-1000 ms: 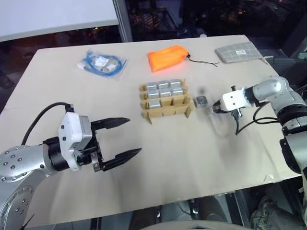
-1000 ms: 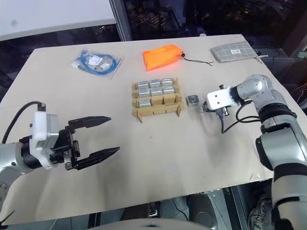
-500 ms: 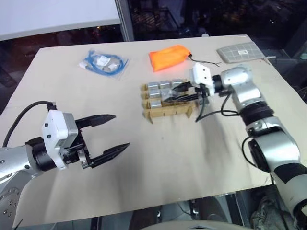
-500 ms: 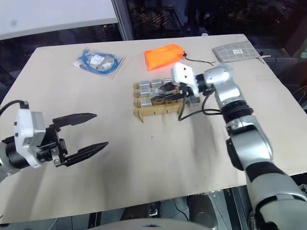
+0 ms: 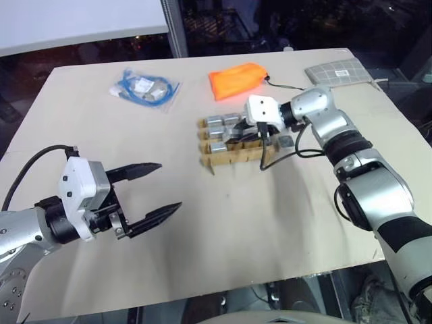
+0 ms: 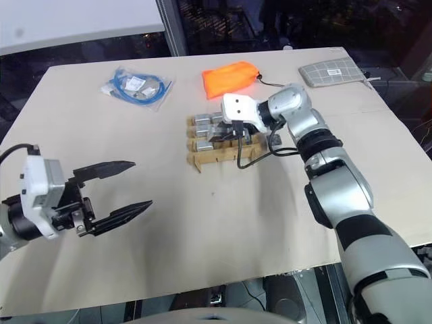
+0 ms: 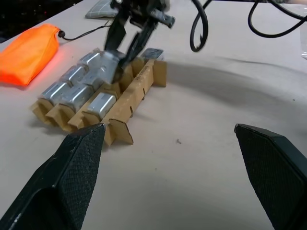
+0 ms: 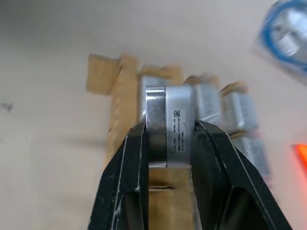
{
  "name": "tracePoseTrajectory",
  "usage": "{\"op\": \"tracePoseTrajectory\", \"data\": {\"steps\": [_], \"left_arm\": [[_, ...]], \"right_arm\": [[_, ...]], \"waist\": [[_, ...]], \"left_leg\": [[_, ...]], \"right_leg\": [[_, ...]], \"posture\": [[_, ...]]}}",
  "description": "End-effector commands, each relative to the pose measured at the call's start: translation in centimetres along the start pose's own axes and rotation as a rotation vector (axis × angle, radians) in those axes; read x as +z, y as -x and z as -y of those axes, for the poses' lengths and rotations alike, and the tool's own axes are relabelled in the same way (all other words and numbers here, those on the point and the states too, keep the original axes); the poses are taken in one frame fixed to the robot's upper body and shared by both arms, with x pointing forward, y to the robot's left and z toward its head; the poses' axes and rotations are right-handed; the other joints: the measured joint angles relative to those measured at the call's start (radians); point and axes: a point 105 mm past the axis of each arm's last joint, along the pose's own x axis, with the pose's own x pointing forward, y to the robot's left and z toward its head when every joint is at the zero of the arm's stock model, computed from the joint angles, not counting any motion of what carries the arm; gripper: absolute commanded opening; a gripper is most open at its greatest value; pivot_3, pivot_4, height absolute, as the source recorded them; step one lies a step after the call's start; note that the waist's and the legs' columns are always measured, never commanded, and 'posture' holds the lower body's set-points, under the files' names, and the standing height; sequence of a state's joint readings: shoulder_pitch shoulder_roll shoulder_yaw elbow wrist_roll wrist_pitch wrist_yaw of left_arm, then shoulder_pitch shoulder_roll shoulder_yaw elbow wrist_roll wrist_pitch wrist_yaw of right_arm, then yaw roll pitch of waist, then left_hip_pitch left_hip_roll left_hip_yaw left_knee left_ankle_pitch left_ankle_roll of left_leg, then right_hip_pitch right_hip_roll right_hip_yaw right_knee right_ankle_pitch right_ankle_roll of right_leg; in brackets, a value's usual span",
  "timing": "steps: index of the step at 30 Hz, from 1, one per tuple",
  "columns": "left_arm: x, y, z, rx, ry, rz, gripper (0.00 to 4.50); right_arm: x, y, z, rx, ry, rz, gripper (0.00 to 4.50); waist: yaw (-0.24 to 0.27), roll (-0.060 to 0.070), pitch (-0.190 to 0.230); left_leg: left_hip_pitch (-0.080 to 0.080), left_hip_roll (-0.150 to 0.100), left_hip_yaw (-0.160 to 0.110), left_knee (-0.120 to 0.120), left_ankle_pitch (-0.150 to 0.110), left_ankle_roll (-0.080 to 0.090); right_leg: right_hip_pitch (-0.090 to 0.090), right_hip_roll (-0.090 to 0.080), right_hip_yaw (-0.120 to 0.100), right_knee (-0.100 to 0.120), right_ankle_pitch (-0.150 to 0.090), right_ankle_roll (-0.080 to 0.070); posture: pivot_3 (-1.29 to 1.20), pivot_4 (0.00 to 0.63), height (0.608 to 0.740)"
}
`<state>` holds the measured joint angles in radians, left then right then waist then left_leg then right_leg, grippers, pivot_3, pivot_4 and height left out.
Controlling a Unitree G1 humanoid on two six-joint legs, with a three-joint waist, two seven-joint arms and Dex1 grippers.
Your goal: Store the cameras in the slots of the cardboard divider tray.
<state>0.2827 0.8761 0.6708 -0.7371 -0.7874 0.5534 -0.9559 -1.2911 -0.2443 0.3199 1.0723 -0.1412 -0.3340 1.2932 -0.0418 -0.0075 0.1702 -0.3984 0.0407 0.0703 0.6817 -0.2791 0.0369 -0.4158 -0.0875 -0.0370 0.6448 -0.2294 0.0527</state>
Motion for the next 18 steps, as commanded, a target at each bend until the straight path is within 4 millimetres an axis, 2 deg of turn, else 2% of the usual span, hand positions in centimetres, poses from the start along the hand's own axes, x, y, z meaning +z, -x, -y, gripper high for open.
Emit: {"op": "tracePoseTrajectory", "data": {"steps": [1,8,15,17,18], "left_arm": [[1.1,0.4,0.1,0.019,-0.053,0.022,4.50],[1.1,0.6,0.2,0.036,-0.056,0.017,4.50],[1.2,0.5,0.3,0.039,-0.057,0.022,4.50],[1.2,0.5,0.3,0.038,-0.057,0.024,4.50],[1.2,0.4,0.2,0.039,-0.057,0.025,4.50]], "right_arm": [[0.5,0.1,1.0,-0.009,0.117,-0.088,0.68],[-0.5,0.2,1.1,0.006,0.139,-0.181,0.68],[-0.3,0.0,1.6,-0.001,0.145,-0.225,0.68],[-0.1,-0.3,1.7,-0.004,0.141,-0.222,1.71],[0.1,-0.4,1.7,-0.009,0.136,-0.207,2.06]], "waist": [[-0.001,0.000,0.000],[0.000,0.000,0.000],[-0.001,0.000,0.000],[-0.001,0.000,0.000],[-0.001,0.000,0.000]], "left_leg": [[0.000,0.000,0.000,0.000,0.000,0.000],[0.000,0.000,0.000,0.000,0.000,0.000],[0.001,0.000,0.000,0.000,0.000,-0.001],[0.001,0.000,0.000,0.000,0.000,-0.001],[0.001,0.000,0.000,0.000,0.001,-0.001]], "right_leg": [[0.000,0.000,0.000,0.000,0.000,0.000],[0.000,0.000,0.000,0.000,0.000,0.000],[0.000,0.000,0.000,0.001,0.000,0.000],[0.000,0.000,0.000,0.001,0.000,0.000],[0.000,0.000,0.000,0.001,0.000,0.000]], "posture": [[0.00,0.150,0.740],[0.00,0.150,0.740],[0.00,0.150,0.740],[0.00,0.150,0.740],[0.00,0.150,0.740]]}}
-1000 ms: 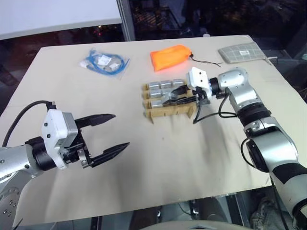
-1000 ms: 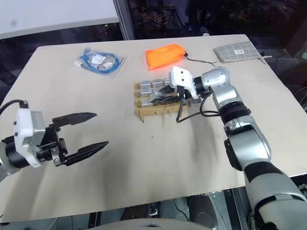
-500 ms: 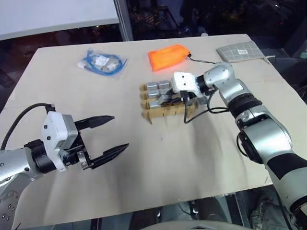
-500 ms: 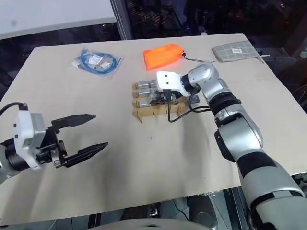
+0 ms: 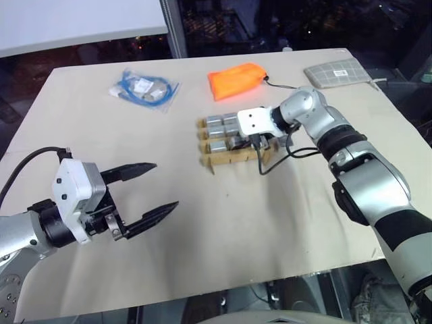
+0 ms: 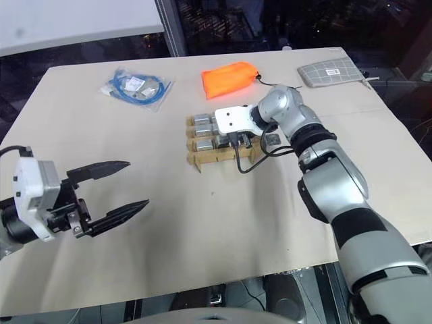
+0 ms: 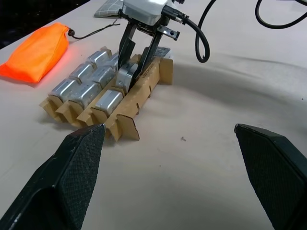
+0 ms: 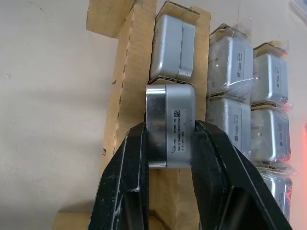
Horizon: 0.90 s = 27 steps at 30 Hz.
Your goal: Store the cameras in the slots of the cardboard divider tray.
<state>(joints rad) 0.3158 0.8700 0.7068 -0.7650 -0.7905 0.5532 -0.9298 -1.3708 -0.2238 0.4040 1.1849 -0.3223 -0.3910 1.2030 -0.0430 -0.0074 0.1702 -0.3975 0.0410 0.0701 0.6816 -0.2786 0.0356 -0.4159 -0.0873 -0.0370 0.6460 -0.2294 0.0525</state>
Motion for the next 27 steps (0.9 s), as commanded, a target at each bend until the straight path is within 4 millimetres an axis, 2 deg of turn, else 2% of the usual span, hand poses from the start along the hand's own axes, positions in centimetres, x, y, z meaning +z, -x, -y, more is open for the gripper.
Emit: {"op": "tracePoseTrajectory", "data": {"steps": [1,3,4,5,10,13,14,18,20,23,27], "left_arm": [[1.1,0.0,0.1,0.004,-0.044,0.035,4.50],[1.1,0.0,0.1,0.005,-0.045,0.036,4.50],[1.1,0.0,0.2,0.004,-0.045,0.037,4.50],[1.1,0.0,0.2,0.003,-0.044,0.037,4.50],[1.2,-0.1,0.3,-0.002,-0.044,0.042,4.50],[1.2,-0.2,0.2,-0.015,-0.038,0.048,4.50],[1.2,-0.2,0.2,-0.019,-0.037,0.049,4.50],[1.2,-0.6,-0.2,-0.046,-0.038,0.049,4.50],[1.2,-0.7,-0.4,-0.052,-0.041,0.050,4.50],[1.4,-0.8,-0.5,-0.067,-0.046,0.052,4.50],[1.4,-0.8,-0.6,-0.077,-0.049,0.049,4.50]], "right_arm": [[1.4,0.6,1.7,-0.067,0.015,0.025,2.53],[1.9,0.6,2.3,-0.121,0.004,0.060,3.43],[1.9,0.8,2.4,-0.124,0.002,0.063,4.05],[1.9,1.0,2.5,-0.125,0.001,0.066,4.36],[1.2,4.1,3.6,-0.218,-0.099,0.144,4.36],[-2.2,7.0,3.4,-0.326,-0.258,0.160,4.36],[-2.8,7.5,3.2,-0.341,-0.289,0.160,4.36],[-7.7,9.5,1.2,-0.461,-0.536,0.136,4.36],[-8.7,9.6,0.7,-0.501,-0.609,0.135,4.36],[-10.0,8.7,-1.4,-0.510,-0.717,0.141,4.36],[-11.2,7.5,-3.1,-0.586,-0.836,0.125,4.36]], "waist": [[0.000,0.000,0.000],[0.000,0.000,0.000],[0.000,0.000,0.000],[0.000,0.000,0.000],[0.004,0.000,0.000],[0.004,0.000,0.000],[0.006,0.000,0.000],[0.005,0.000,0.000],[0.002,0.000,0.000],[-0.003,0.000,0.000],[0.000,0.000,0.000]], "left_leg": [[0.000,0.000,0.000,0.000,0.000,0.000],[0.000,0.000,0.000,0.000,0.000,0.000],[0.000,0.000,0.000,0.000,0.000,0.000],[0.000,0.000,0.000,-0.001,0.000,0.000],[-0.001,0.000,0.000,-0.001,0.000,0.000],[-0.001,0.000,0.000,-0.001,0.000,0.000],[-0.001,0.000,0.000,-0.001,0.000,0.000],[-0.001,0.000,0.001,-0.001,0.000,0.000],[-0.001,0.000,0.002,-0.001,0.000,0.000],[-0.001,0.000,0.001,-0.002,0.000,0.000],[-0.001,0.000,0.001,-0.003,0.000,0.000]], "right_leg": [[0.000,0.000,0.000,0.000,0.000,0.000],[0.000,0.000,0.000,0.000,0.000,0.000],[0.000,0.000,0.000,0.000,0.000,0.000],[0.000,0.000,0.000,0.000,0.000,0.000],[0.000,0.000,-0.001,-0.002,0.000,0.000],[0.000,0.000,-0.001,-0.002,0.000,0.000],[0.000,0.000,-0.001,-0.002,0.000,0.000],[0.001,0.000,-0.002,-0.003,0.000,0.000],[0.001,0.000,-0.002,-0.003,0.000,0.000],[0.000,0.000,0.000,-0.002,0.000,0.000],[-0.001,0.001,0.001,-0.002,0.000,0.000]], "posture": [[0.00,0.150,0.740],[0.00,0.150,0.740],[0.00,0.150,0.740],[0.00,0.150,0.740],[0.00,0.150,0.740],[0.00,0.150,0.740],[0.00,0.150,0.740],[0.00,0.150,0.740],[0.00,0.150,0.740],[0.00,0.150,0.740],[0.00,0.150,0.740]]}}
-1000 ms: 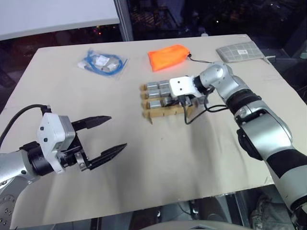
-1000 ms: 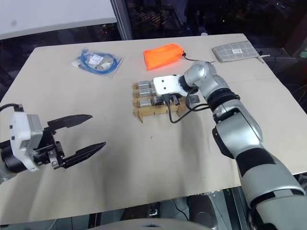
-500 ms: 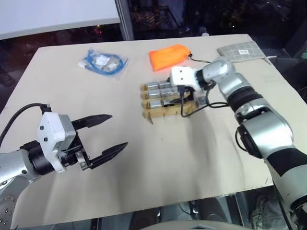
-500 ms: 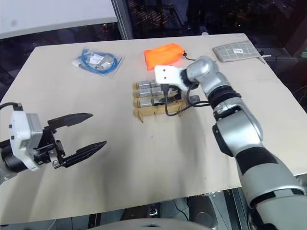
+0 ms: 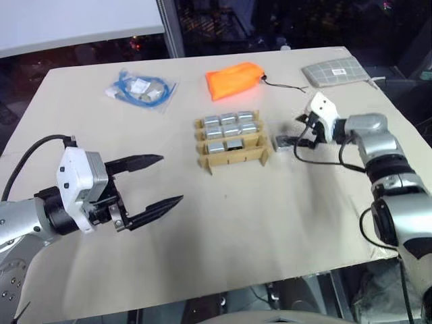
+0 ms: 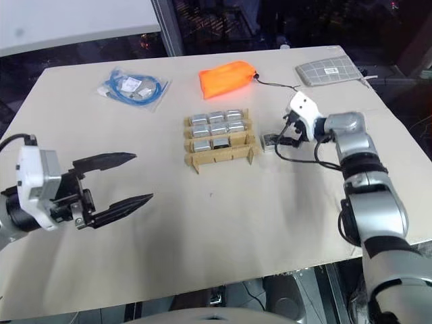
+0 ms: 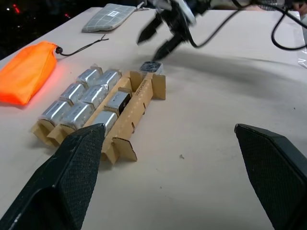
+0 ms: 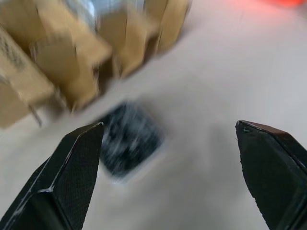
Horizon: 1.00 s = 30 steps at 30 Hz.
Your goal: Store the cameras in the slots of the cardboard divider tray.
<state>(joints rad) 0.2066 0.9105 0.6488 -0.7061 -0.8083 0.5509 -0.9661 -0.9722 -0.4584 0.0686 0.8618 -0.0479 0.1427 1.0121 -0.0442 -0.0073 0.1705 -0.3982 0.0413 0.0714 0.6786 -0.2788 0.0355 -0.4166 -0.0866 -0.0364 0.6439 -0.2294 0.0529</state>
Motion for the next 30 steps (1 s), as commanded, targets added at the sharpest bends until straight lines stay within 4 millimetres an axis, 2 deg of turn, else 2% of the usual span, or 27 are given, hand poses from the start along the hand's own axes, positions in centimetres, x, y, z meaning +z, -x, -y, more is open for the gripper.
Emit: {"op": "tracePoseTrajectory", "data": {"steps": [1,9,17,25,30], "left_arm": [[0.5,0.0,0.0,-0.016,-0.029,0.006,4.50],[0.5,0.1,0.1,-0.021,-0.031,0.001,4.50],[0.5,0.0,-0.1,-0.018,-0.032,0.001,4.50],[0.6,-0.1,-0.1,-0.017,-0.032,0.002,4.50],[0.6,-0.1,-0.1,-0.018,-0.032,0.000,4.50]], "right_arm": [[1.0,0.1,-0.1,-0.079,-0.050,0.079,4.36],[-1.1,-0.5,-2.9,-0.076,-0.098,0.059,4.36],[-1.6,-1.1,-3.7,-0.107,-0.190,0.096,4.36],[-0.1,-1.3,-3.0,-0.181,-0.145,0.241,4.36],[-0.5,-1.7,-2.2,-0.223,-0.156,0.264,4.36]], "waist": [[0.002,0.000,0.000],[0.006,-0.001,0.000],[0.007,-0.001,-0.001],[0.005,-0.001,0.000],[0.004,-0.001,0.000]], "left_leg": [[0.000,0.000,0.000,0.000,0.000,0.000],[0.000,0.000,0.000,0.000,0.000,0.000],[0.000,-0.001,0.000,0.000,0.000,0.000],[0.000,-0.001,0.000,0.000,0.000,0.000],[0.000,-0.001,0.000,0.000,0.000,0.000]], "right_leg": [[0.000,0.000,0.000,0.000,0.000,0.000],[0.001,0.000,0.000,0.000,0.000,0.000],[0.001,0.000,-0.001,0.000,0.000,0.000],[0.001,0.000,0.000,0.000,0.000,0.000],[0.001,0.000,0.000,0.000,0.000,0.000]], "posture": [[0.00,0.150,0.740],[0.00,0.150,0.740],[0.00,0.150,0.740],[0.00,0.150,0.740],[0.00,0.150,0.740]]}}
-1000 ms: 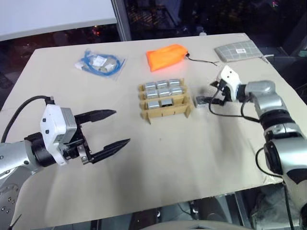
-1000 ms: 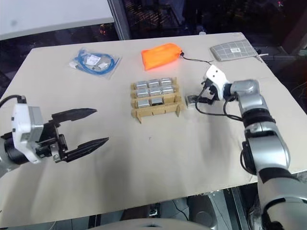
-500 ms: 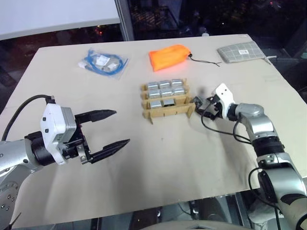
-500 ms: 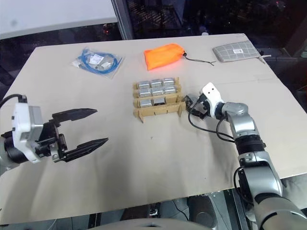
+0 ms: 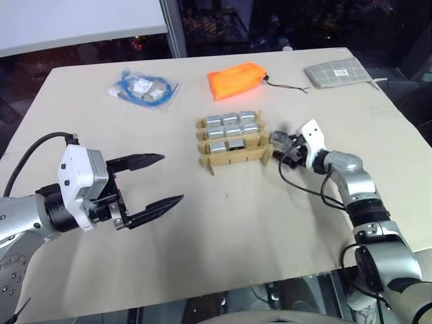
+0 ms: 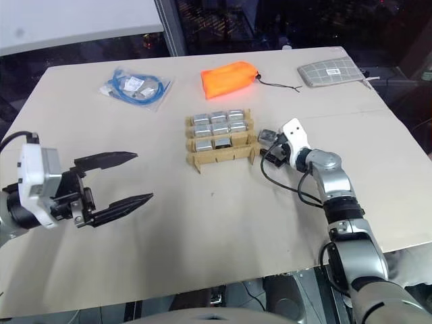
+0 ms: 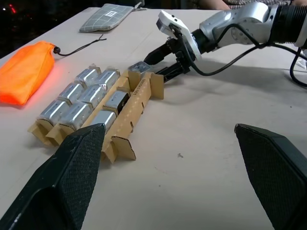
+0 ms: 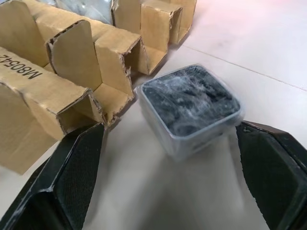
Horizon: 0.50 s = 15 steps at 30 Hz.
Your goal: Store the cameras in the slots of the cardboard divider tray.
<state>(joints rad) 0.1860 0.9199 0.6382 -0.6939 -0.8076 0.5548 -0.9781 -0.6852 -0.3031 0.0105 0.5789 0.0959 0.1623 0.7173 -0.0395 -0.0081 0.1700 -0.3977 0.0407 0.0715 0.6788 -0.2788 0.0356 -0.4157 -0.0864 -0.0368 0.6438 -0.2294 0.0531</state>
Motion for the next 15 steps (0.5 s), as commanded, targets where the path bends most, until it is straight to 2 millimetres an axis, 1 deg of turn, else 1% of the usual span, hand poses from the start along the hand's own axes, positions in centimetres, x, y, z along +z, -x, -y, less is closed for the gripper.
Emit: {"op": "tracePoseTrajectory", "data": {"steps": [1,3,5,8,11,14,15], "left_arm": [[0.5,0.0,0.0,-0.004,-0.029,-0.001,4.50],[0.6,0.0,0.1,-0.005,-0.030,0.001,4.50],[0.6,0.0,0.1,-0.004,-0.030,-0.001,4.50],[0.6,0.0,0.2,-0.005,-0.029,-0.001,4.50],[0.6,0.0,0.2,-0.002,-0.031,0.002,4.50],[0.6,0.0,0.3,0.002,-0.031,0.002,4.50],[0.6,0.1,0.2,0.003,-0.032,0.001,4.50]], "right_arm": [[1.9,-0.2,1.3,-0.047,0.042,0.073,4.36],[1.9,-0.4,1.5,-0.045,0.048,0.079,4.36],[2.5,-0.7,1.8,-0.046,0.072,0.105,4.36],[2.8,-1.0,2.4,-0.067,0.055,0.117,4.36],[3.3,-1.3,2.0,-0.027,0.045,0.140,4.36],[2.9,-1.5,1.6,0.012,0.060,0.121,4.36],[2.5,-1.5,1.6,0.016,0.055,0.102,4.36]], "waist": [[-0.001,0.000,0.000],[-0.002,0.000,0.000],[-0.002,0.000,0.000],[-0.002,0.000,0.000],[-0.001,0.000,0.000],[-0.001,0.000,0.000],[-0.001,0.000,0.000]], "left_leg": [[0.000,0.000,0.000,0.000,0.000,0.000],[0.000,0.000,0.000,0.000,0.000,0.000],[0.000,0.000,0.000,0.000,0.000,0.000],[0.000,0.000,0.000,0.000,0.000,0.000],[0.000,0.000,0.000,0.000,0.000,0.000],[0.000,0.000,0.000,0.000,0.000,0.000],[0.000,0.000,0.000,0.000,0.000,0.000]], "right_leg": [[0.000,0.000,0.000,0.000,0.000,0.000],[0.000,0.000,0.000,0.000,0.000,0.000],[0.000,0.000,0.000,0.000,0.000,0.000],[0.000,0.000,0.000,0.000,0.000,0.000],[0.000,0.000,0.000,0.000,0.000,0.000],[0.000,0.000,0.000,0.000,0.000,0.000],[0.000,0.000,0.000,0.000,0.000,0.000]], "posture": [[0.00,0.150,0.740],[0.00,0.150,0.740],[0.00,0.150,0.740],[0.00,0.150,0.740],[0.00,0.150,0.740],[0.00,0.150,0.740],[0.00,0.150,0.740]]}}
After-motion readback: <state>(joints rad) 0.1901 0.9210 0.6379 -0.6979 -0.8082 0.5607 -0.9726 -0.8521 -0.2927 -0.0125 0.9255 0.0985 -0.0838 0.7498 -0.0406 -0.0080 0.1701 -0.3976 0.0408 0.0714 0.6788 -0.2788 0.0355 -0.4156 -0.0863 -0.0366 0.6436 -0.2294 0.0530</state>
